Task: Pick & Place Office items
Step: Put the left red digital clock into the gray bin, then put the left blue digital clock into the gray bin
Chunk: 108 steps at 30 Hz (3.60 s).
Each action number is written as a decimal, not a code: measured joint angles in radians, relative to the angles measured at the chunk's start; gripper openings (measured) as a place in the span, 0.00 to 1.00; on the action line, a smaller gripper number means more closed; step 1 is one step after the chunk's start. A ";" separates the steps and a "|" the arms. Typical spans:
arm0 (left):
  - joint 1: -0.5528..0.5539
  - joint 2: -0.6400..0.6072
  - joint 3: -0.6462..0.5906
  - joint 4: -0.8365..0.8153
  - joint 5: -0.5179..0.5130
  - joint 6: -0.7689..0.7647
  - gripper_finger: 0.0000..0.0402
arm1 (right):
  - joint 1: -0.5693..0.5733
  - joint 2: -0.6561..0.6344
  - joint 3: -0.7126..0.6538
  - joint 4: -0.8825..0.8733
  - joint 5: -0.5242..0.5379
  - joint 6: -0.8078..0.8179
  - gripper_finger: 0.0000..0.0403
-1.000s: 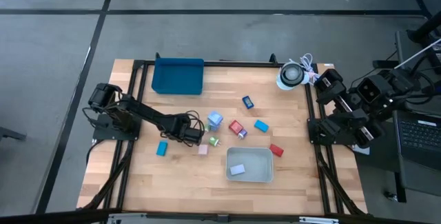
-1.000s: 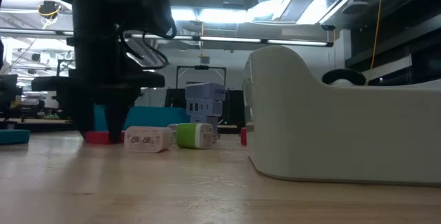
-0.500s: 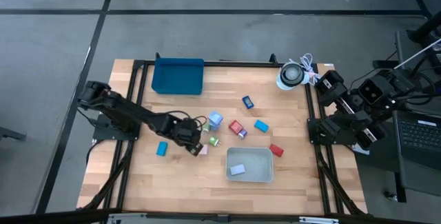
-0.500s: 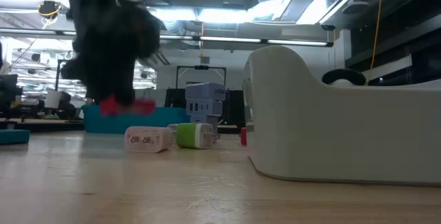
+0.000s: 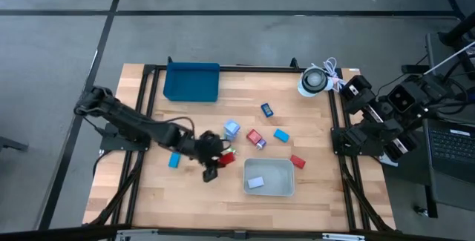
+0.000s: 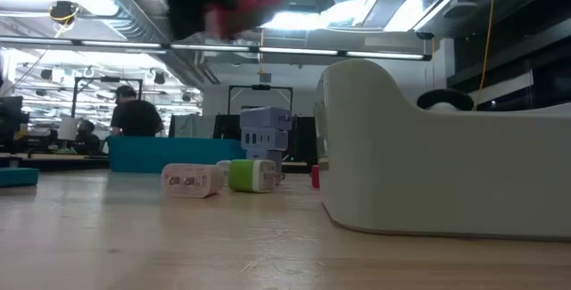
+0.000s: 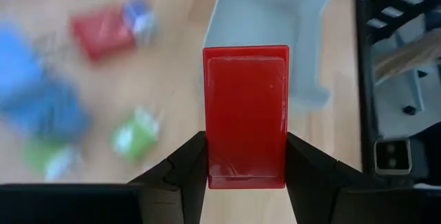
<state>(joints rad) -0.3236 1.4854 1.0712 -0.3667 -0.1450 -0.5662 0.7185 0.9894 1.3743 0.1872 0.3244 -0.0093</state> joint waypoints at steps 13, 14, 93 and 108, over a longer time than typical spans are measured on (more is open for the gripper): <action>0.167 0.340 0.476 -0.244 0.159 0.447 0.38 | 0.000 0.031 0.000 0.020 -0.003 -0.001 0.51; 0.172 0.367 0.495 -0.249 0.181 0.455 0.39 | 0.000 0.032 0.000 0.022 -0.003 -0.002 0.51; -0.170 0.056 0.151 -0.740 -0.014 -0.839 0.52 | 0.046 0.069 0.000 0.066 0.008 -0.059 0.51; -0.205 -0.039 -0.230 -0.566 0.039 -1.395 0.62 | 0.046 0.069 0.000 0.105 0.008 -0.079 0.51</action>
<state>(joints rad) -0.5284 1.4466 0.8414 -0.9326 -0.1060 -1.9614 0.7643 1.0584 1.3743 0.2921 0.3325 -0.0884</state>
